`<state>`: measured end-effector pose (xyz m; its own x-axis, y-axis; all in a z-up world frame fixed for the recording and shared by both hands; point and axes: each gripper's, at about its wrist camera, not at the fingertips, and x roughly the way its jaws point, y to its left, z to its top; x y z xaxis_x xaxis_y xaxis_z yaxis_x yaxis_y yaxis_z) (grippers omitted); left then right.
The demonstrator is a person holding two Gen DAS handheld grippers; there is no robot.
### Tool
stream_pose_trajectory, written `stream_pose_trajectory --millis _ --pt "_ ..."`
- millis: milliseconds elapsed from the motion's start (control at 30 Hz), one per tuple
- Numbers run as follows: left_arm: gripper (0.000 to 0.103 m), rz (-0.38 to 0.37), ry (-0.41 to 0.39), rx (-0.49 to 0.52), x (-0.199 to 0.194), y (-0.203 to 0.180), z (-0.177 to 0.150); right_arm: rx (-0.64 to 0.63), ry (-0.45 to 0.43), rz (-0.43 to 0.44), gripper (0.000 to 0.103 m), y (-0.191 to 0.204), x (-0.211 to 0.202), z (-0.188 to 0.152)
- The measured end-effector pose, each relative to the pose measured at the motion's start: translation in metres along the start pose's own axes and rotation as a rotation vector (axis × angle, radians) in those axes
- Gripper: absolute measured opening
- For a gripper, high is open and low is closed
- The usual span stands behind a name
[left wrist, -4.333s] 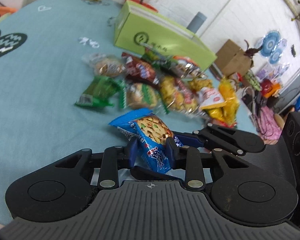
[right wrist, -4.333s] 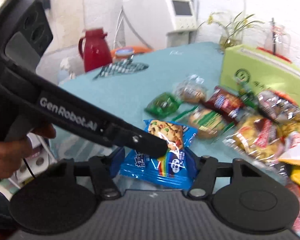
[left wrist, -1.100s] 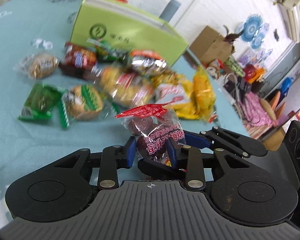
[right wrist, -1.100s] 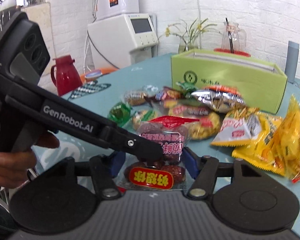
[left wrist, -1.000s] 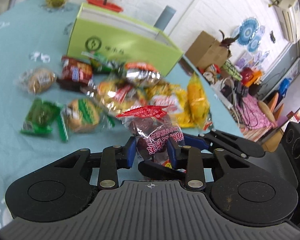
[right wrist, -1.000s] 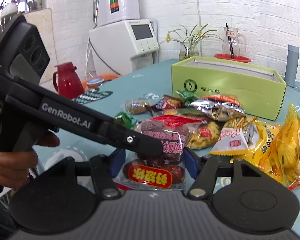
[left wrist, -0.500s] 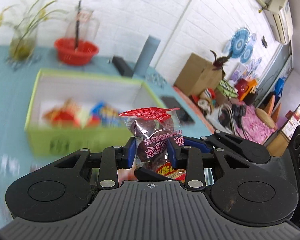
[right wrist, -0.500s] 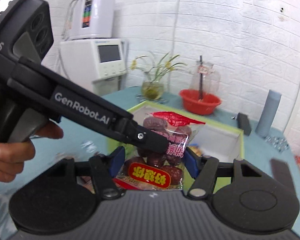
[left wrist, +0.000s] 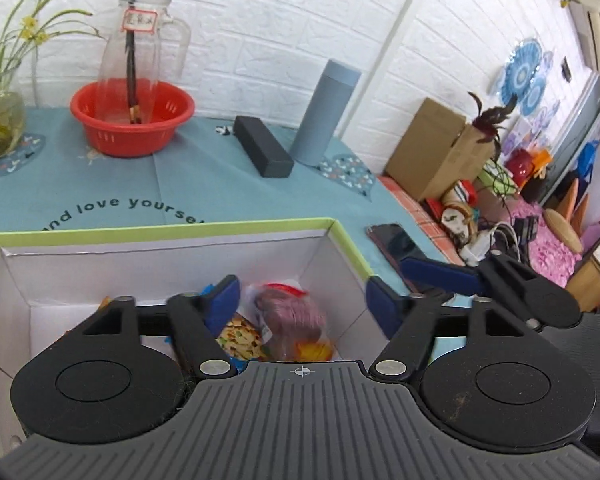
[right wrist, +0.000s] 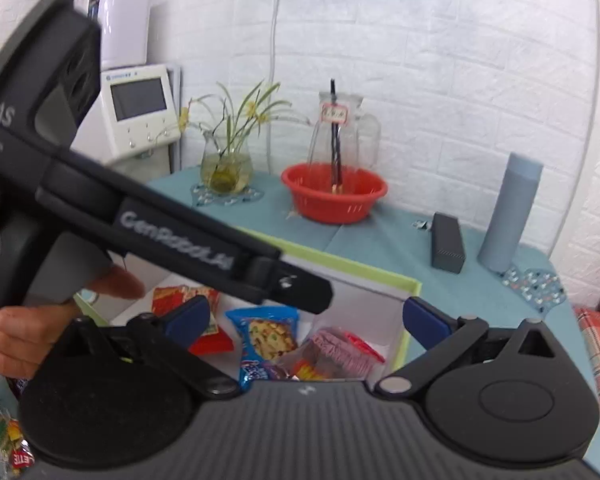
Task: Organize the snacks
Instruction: 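Carry the date bag into the green box and open the left tool, then lower the left tool onto the green-wrapped cake and close on it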
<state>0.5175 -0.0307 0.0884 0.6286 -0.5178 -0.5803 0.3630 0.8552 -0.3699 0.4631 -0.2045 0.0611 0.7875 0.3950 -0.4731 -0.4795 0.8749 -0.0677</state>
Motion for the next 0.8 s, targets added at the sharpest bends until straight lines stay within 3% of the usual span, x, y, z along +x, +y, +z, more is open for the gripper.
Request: stream_pose_trajectory --millis 133,200,400,533,667,800 --pt "0.069 0.022 -0.054 0.032 -0.028 -0.008 -0.008 -0.006 -0.066 -0.067 0.103 0.006 -0.034 0.008" --pt "0.074 0.016 -0.083 0.033 -0.048 -0.014 -0.013 -0.003 -0.074 -0.056 0.103 0.013 -0.052 0.012" --pt "0.077 -0.012 -0.172 0.069 -0.115 -0.038 -0.038 -0.077 -0.143 0.152 0.103 0.044 -0.126 0.0" --pt "0.08 -0.025 -0.21 0.086 -0.156 -0.048 -0.068 -0.072 -0.157 0.162 0.103 0.07 -0.161 -0.022" --pt "0.081 0.016 -0.228 0.087 -0.186 -0.045 -0.11 -0.092 -0.113 0.146 0.103 0.107 -0.173 -0.058" --pt "0.082 0.119 -0.225 0.025 -0.214 -0.021 -0.162 -0.066 -0.032 0.248 0.103 0.15 -0.168 -0.097"
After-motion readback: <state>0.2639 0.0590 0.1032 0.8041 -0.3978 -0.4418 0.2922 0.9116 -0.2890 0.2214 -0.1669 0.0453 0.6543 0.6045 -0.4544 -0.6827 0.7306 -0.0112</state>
